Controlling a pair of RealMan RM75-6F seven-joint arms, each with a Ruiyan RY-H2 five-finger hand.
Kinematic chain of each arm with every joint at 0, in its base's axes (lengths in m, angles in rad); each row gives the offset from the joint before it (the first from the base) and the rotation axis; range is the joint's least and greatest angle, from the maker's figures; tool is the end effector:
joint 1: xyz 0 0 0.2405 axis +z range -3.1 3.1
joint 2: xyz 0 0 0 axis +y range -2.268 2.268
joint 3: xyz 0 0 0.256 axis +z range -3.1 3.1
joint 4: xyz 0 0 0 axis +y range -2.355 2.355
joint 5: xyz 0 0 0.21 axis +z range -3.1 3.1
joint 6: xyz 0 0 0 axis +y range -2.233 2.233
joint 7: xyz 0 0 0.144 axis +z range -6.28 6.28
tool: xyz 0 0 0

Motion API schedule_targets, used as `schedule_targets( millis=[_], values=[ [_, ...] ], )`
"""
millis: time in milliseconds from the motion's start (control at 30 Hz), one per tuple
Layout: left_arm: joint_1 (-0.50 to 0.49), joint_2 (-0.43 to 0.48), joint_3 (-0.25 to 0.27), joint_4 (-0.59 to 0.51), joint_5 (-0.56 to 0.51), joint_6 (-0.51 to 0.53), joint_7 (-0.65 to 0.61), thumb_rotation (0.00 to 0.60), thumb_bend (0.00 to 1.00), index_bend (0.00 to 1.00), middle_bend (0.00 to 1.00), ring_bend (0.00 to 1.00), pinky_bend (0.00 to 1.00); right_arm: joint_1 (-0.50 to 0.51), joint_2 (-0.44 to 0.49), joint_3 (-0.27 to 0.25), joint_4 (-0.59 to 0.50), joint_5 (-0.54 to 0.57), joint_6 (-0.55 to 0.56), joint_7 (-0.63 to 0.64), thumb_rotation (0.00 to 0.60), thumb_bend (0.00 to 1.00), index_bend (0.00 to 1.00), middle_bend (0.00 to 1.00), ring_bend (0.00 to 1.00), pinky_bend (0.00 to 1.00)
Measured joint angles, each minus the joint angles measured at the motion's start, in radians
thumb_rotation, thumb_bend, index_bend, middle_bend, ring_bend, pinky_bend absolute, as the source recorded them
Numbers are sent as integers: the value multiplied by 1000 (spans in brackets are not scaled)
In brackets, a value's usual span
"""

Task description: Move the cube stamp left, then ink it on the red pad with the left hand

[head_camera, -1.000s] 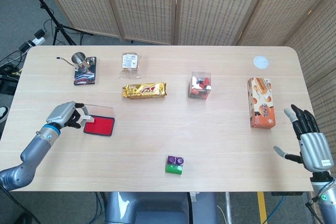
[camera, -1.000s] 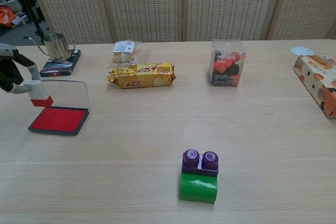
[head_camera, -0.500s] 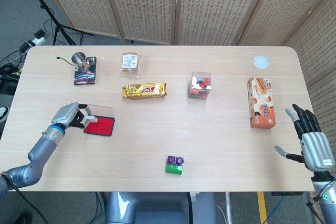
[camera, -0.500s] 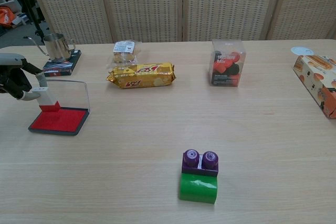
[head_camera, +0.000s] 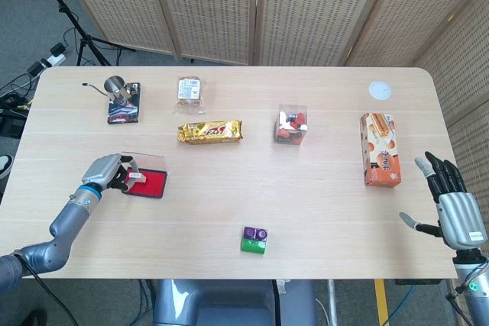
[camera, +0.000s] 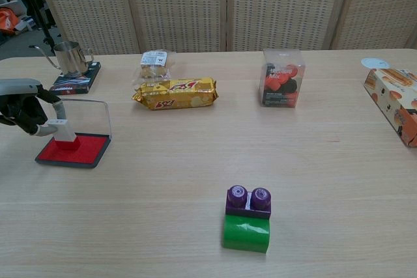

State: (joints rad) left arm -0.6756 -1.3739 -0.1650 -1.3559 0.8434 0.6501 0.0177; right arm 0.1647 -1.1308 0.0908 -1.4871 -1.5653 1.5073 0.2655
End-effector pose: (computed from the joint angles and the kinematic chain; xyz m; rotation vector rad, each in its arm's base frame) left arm -0.2650 0.3588 0.0308 -1.5502 -1.4947 -0.6800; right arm -0.3047 -0.2158 0.1728 1.3970 -0.9017 1.1552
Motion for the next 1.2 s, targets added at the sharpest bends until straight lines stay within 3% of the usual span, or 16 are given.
schedule_targets(
  millis=[1200],
  values=[
    [-18, -49, 33, 46, -36, 4, 29, 600, 489, 642, 996, 1000, 1000, -2, 9, 2, -6, 2, 1, 11, 600, 0, 0, 0, 0, 0]
  ],
)
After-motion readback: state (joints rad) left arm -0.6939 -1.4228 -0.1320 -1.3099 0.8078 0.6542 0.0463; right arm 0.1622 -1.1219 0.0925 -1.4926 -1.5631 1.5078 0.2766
